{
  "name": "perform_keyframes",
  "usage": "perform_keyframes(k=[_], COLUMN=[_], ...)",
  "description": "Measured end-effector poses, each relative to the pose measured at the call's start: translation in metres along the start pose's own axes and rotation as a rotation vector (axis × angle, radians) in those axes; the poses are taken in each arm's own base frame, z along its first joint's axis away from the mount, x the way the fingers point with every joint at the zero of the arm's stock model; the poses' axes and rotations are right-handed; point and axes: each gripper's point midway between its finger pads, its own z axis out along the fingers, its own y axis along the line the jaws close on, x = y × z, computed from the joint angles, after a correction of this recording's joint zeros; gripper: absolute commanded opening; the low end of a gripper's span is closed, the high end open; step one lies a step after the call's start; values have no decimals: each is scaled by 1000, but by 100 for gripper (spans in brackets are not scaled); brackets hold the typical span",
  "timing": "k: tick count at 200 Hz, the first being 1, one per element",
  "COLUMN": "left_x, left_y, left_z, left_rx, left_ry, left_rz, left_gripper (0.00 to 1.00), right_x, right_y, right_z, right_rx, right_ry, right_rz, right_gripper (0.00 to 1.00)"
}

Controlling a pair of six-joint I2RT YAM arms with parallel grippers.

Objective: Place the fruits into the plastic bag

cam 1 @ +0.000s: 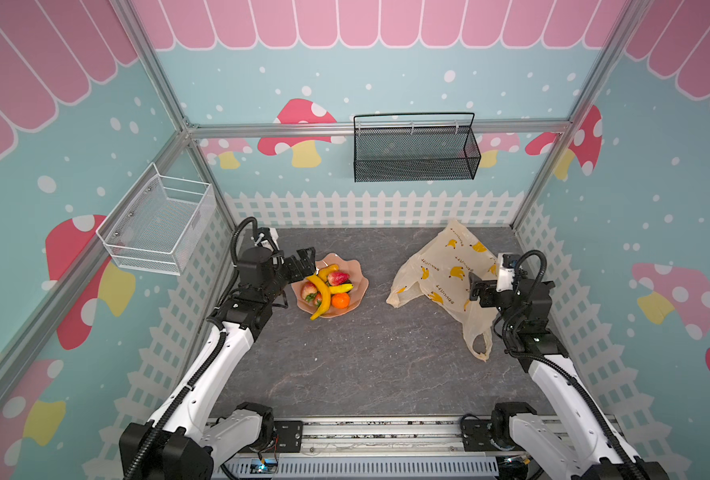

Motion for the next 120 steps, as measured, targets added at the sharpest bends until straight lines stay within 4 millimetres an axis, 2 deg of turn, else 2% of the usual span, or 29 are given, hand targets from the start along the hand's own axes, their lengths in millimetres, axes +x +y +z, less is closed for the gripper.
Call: perform_keyframes(k=[32, 47, 82, 101, 120], left_x=[51, 73, 110, 119, 123], left_y=[-30, -45, -75, -90, -96], left_z=[18, 25, 25, 20, 17], left_rx=[62, 91, 160, 201, 216], left_ry=[223, 310, 440, 473, 489], left_rz=[-67, -80, -98, -107, -120], left_gripper=[99, 99, 99, 99, 99], right_x=[47, 71, 128, 152, 165], right_y=[68, 88, 98, 95, 87], right_z=[21, 31, 58, 72, 82], right_rx=[-169, -195, -135, -86, -36], right_ry=[275, 406, 677, 791, 854], right_rz=[-78, -122, -223, -297, -354], right_gripper=[100, 95, 87, 82, 78])
